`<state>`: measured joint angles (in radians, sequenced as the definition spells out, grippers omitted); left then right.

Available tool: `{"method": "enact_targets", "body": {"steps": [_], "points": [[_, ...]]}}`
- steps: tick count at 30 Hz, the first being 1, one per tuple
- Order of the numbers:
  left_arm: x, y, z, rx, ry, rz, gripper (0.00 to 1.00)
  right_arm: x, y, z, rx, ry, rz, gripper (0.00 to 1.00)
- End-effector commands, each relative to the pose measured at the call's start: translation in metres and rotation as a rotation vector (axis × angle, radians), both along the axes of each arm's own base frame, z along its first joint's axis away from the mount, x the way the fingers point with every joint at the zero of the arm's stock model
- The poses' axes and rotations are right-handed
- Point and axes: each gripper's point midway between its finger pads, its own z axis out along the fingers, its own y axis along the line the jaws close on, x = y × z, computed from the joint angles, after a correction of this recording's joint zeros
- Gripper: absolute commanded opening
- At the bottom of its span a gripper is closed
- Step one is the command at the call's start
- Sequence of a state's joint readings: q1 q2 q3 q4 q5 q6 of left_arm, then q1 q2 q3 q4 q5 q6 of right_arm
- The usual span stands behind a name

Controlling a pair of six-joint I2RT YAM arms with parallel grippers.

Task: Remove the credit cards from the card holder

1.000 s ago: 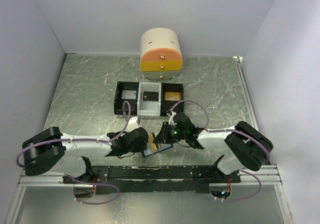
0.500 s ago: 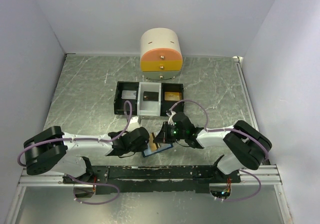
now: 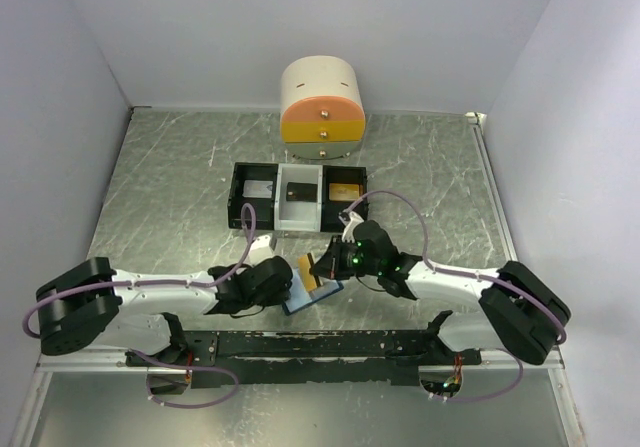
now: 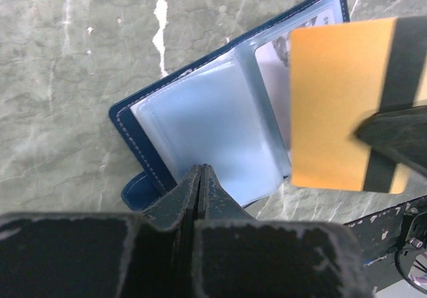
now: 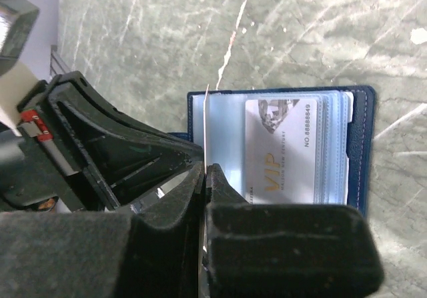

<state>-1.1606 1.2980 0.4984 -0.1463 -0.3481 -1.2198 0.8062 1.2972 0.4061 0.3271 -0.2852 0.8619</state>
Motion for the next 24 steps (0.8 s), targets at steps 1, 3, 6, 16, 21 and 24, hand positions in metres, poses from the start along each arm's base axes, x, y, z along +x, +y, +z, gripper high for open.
{"method": "enact_targets", "body": {"steps": [1, 3, 6, 16, 21, 24], "points": [[-0.009, 0.021, -0.006, 0.068, 0.008, -0.016, 0.08, 0.013, 0.000, 0.020, 0.011, -0.110, -0.013, 0.00], [-0.008, 0.019, 0.001, 0.048, -0.007, -0.027, 0.10, 0.014, 0.002, 0.031, 0.041, -0.155, 0.003, 0.00], [-0.007, 0.016, 0.012, 0.010, -0.033, -0.040, 0.16, 0.013, 0.005, 0.042, 0.071, -0.211, 0.032, 0.00], [0.001, 0.028, 0.051, 0.010, -0.141, -0.075, 0.69, 0.010, 0.020, 0.059, 0.032, -0.432, 0.076, 0.00], [0.017, 0.045, 0.070, 0.017, -0.187, -0.058, 0.87, 0.019, 0.014, 0.068, -0.021, -0.583, 0.054, 0.00], [0.028, 0.056, 0.085, 0.024, -0.199, -0.041, 0.91, 0.029, 0.002, 0.083, -0.068, -0.728, 0.042, 0.00]]}}
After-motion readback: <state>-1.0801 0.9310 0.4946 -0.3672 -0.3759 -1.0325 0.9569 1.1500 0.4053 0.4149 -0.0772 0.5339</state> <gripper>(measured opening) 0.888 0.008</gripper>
